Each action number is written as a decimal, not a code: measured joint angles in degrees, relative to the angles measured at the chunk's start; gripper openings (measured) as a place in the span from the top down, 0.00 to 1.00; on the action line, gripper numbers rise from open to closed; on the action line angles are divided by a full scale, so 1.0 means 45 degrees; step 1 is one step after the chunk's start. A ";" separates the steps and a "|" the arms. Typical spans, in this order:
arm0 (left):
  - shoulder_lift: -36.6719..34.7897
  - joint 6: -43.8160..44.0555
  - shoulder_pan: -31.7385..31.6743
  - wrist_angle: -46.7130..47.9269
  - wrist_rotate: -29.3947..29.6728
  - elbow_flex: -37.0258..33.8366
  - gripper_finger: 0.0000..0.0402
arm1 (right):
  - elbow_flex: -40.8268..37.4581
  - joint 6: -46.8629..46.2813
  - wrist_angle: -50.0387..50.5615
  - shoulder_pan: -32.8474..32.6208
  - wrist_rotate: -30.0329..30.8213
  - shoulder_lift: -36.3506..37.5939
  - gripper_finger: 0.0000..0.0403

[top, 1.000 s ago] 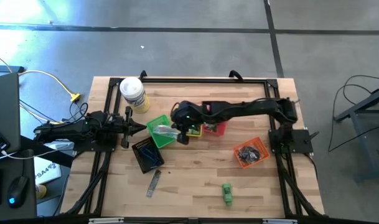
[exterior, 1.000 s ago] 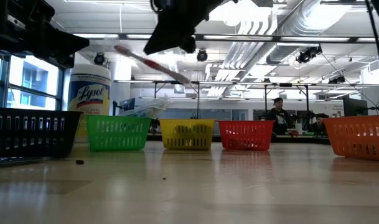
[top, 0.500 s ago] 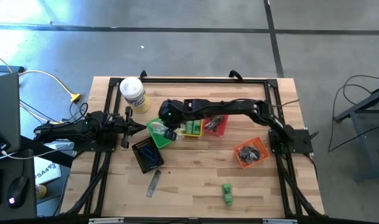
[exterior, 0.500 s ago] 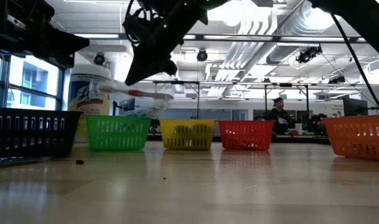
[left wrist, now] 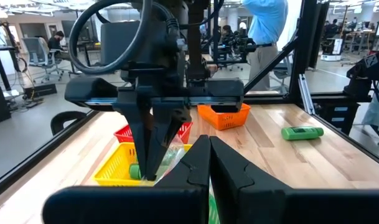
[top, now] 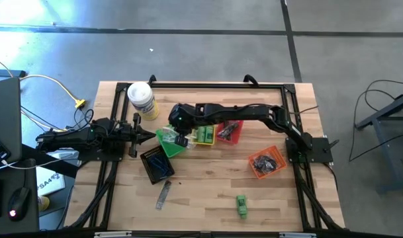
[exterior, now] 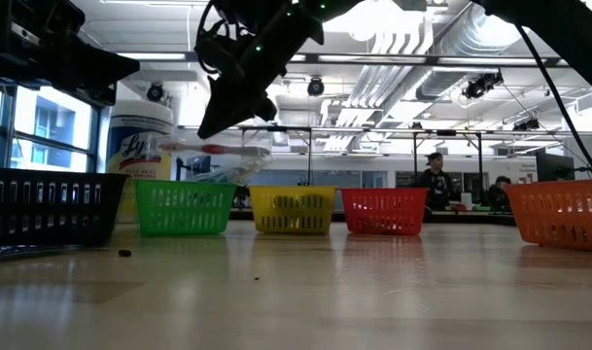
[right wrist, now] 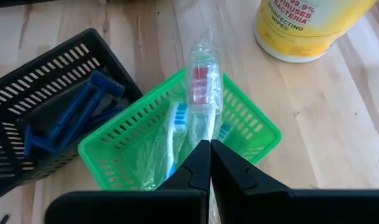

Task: Pick & Place Travel size toiletries
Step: Put the orange toothbrush into the green bin, then put the black comb into the red bin

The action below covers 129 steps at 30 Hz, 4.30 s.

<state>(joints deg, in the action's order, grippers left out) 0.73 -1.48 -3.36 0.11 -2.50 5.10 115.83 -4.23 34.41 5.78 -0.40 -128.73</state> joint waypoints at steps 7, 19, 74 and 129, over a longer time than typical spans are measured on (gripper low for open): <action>0.0000 0.0000 0.0000 -0.0003 0.0000 0.0000 1.00 | 0.0000 0.0163 -0.0178 -0.0008 0.0015 -0.0200 1.00; 0.0000 0.0060 0.0000 -0.0003 -0.0004 0.0000 1.00 | 0.0024 0.0623 -0.0431 -0.0006 -0.0602 -0.0543 1.00; -0.0005 0.0534 0.0000 0.0696 0.0007 -0.0005 1.00 | 0.0000 0.0427 -0.1442 -0.0555 -0.3023 0.2506 0.61; -0.0005 0.1073 0.0000 0.0967 0.0452 -0.0015 1.00 | -1.9807 -0.1306 -1.1800 -0.2102 -0.0252 2.2173 1.00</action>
<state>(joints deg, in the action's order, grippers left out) 0.71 3.36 -3.36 4.46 -0.47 5.04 26.70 -10.11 -18.68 -3.68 -1.54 -28.95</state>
